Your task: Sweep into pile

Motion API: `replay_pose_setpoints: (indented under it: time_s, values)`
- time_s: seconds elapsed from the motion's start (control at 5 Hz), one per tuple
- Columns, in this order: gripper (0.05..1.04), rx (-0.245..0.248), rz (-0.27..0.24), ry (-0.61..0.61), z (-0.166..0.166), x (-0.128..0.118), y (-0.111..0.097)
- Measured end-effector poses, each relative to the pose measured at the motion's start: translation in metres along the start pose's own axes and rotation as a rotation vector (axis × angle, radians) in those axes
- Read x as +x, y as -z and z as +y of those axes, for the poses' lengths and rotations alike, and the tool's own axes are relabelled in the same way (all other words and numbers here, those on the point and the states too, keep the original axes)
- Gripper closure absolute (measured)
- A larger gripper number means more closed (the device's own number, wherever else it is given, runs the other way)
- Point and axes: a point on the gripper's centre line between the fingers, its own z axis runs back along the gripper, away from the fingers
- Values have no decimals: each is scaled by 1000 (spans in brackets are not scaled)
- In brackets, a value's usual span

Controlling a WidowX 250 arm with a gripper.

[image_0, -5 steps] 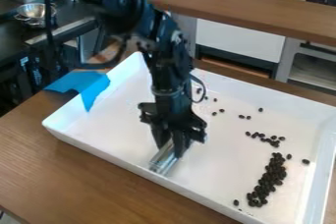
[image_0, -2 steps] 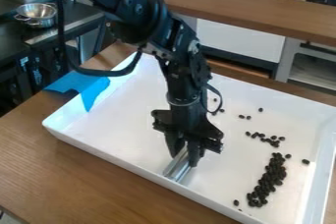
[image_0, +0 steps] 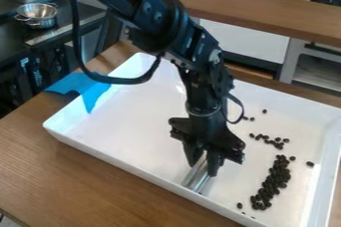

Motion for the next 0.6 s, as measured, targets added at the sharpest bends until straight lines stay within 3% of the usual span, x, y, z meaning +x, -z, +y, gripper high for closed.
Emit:
replay_pose_setpoints:
  time_s: [0.6]
  values:
    - [723,-39,13,-17,-39,-5,5]
